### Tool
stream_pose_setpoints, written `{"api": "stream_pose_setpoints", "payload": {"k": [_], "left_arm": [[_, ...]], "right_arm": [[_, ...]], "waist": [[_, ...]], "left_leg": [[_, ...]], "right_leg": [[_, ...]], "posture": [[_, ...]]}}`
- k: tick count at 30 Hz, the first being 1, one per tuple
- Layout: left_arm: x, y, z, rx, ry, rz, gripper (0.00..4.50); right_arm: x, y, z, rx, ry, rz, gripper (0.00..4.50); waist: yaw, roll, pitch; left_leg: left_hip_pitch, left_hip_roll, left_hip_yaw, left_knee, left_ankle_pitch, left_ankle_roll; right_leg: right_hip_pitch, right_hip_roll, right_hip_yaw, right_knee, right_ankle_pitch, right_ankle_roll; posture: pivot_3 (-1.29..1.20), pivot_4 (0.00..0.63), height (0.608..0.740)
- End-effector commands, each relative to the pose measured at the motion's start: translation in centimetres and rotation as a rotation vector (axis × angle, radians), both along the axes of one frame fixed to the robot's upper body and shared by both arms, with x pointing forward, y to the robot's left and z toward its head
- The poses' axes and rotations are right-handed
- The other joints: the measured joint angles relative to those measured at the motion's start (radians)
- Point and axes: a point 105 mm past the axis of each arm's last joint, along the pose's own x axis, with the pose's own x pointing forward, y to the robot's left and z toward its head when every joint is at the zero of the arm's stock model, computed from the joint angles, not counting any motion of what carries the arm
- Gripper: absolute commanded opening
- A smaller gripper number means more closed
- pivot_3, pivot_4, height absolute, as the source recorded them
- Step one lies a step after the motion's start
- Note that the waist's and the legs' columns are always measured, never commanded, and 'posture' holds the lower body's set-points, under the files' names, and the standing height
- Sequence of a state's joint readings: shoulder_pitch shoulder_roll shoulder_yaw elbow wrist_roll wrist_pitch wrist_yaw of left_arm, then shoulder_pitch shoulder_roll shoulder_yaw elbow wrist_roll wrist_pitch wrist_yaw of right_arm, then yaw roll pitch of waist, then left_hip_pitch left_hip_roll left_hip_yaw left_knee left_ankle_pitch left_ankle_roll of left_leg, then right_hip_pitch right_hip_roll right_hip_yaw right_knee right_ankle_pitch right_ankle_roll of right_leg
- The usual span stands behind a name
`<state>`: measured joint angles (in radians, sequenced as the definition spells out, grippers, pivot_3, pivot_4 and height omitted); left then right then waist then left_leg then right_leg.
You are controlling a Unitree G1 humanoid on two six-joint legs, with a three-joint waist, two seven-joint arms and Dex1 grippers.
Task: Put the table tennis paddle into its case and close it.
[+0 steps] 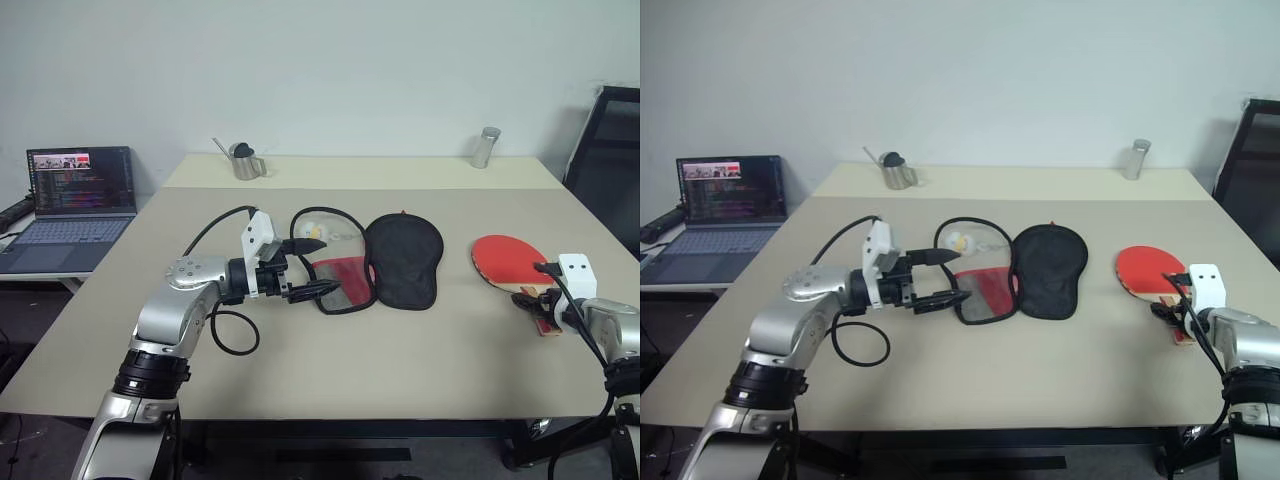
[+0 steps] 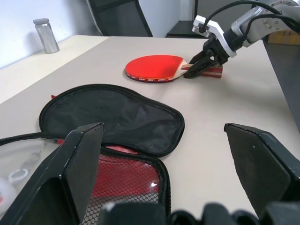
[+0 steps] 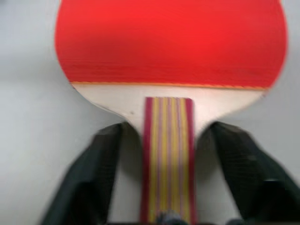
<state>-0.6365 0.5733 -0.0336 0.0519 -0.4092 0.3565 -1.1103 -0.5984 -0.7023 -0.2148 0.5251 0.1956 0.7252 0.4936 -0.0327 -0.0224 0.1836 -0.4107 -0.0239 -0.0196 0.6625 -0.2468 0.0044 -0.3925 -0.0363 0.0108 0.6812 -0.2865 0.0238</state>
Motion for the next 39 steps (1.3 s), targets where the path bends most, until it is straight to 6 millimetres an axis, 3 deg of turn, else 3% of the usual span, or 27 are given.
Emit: {"api": "stream_pose_setpoints", "payload": {"k": [1, 4, 8, 12, 16, 19, 27, 33, 39], "left_arm": [[0.0, 0.7, 1.0, -0.003, -0.057, 0.022, 4.5], [0.2, 1.3, 1.0, -0.013, -0.076, 0.065, 4.5], [0.0, 2.2, 0.6, -0.017, -0.064, 0.103, 4.5], [-0.3, 2.5, 0.3, -0.015, -0.058, 0.118, 4.5], [-0.4, 2.6, 0.3, -0.015, -0.06, 0.126, 4.5], [-0.4, 2.7, 0.5, -0.02, -0.065, 0.132, 4.5], [-0.4, 2.5, 0.7, -0.018, -0.07, 0.126, 4.5], [-0.6, 2.2, 0.6, -0.015, -0.07, 0.119, 4.5], [-0.5, 2.1, 0.6, -0.011, -0.075, 0.114, 4.5]], "right_arm": [[0.3, 0.0, 0.1, -0.025, -0.013, -0.023, 1.89], [0.5, -0.6, 0.9, -0.017, -0.053, -0.082, 1.1], [0.9, -1.6, 4.1, -0.021, -0.157, -0.156, 1.1], [1.2, -0.9, 6.7, -0.008, -0.22, -0.156, 1.1], [1.5, 2.3, 8.7, 0.012, -0.266, -0.086, 1.1], [1.8, 6.6, 9.7, 0.071, -0.293, -0.028, 1.1], [2.4, 16.0, 10.4, 0.23, -0.304, 0.05, 1.1], [3.3, 19.5, 10.0, 0.281, -0.308, 0.073, 1.1], [4.5, 21.6, 7.5, 0.269, -0.269, 0.071, 1.1]], "waist": [[0.0, 0.0, 0.0], [0.001, 0.0, 0.0], [0.002, 0.001, 0.0], [0.002, 0.001, 0.001], [0.0, 0.001, 0.001], [-0.002, 0.001, 0.001], [0.003, 0.002, 0.001], [0.006, 0.002, 0.001], [0.0, 0.002, 0.001]], "left_leg": [[0.002, 0.0, 0.0, 0.0, 0.0, 0.0], [0.005, 0.0, 0.0, 0.0, 0.0, 0.0], [0.007, 0.0, 0.002, 0.0, 0.0, 0.0], [0.006, 0.0, 0.002, -0.002, 0.0, 0.0], [0.004, 0.0, 0.003, -0.002, 0.0, 0.0], [0.005, 0.001, 0.003, -0.002, 0.0, 0.0], [0.003, 0.001, 0.002, -0.002, 0.0, 0.0], [0.001, 0.0, 0.002, -0.002, 0.0, 0.0], [0.001, 0.0, 0.002, -0.002, 0.0, 0.0]], "right_leg": [[0.002, 0.0, 0.0, 0.0, 0.0, 0.0], [0.005, 0.0, 0.001, 0.0, 0.0, 0.0], [0.006, 0.0, 0.002, 0.0, 0.001, 0.001], [0.004, 0.0, 0.003, 0.0, 0.0, 0.001], [0.002, 0.0, 0.003, 0.0, 0.0, 0.001], [0.003, 0.0, 0.003, 0.0, 0.0, 0.001], [0.001, 0.0, 0.002, 0.0, 0.0, 0.001], [-0.001, 0.0, 0.002, 0.0, 0.001, 0.001], [-0.003, 0.0, 0.003, 0.001, 0.001, 0.001]], "posture": [[0.0, 0.15, 0.74], [0.0, 0.15, 0.74], [0.0, 0.15, 0.74], [0.0, 0.15, 0.74], [0.0, 0.15, 0.74], [0.0, 0.15, 0.74], [0.0, 0.15, 0.74], [0.0, 0.15, 0.74], [0.0, 0.15, 0.74]]}}
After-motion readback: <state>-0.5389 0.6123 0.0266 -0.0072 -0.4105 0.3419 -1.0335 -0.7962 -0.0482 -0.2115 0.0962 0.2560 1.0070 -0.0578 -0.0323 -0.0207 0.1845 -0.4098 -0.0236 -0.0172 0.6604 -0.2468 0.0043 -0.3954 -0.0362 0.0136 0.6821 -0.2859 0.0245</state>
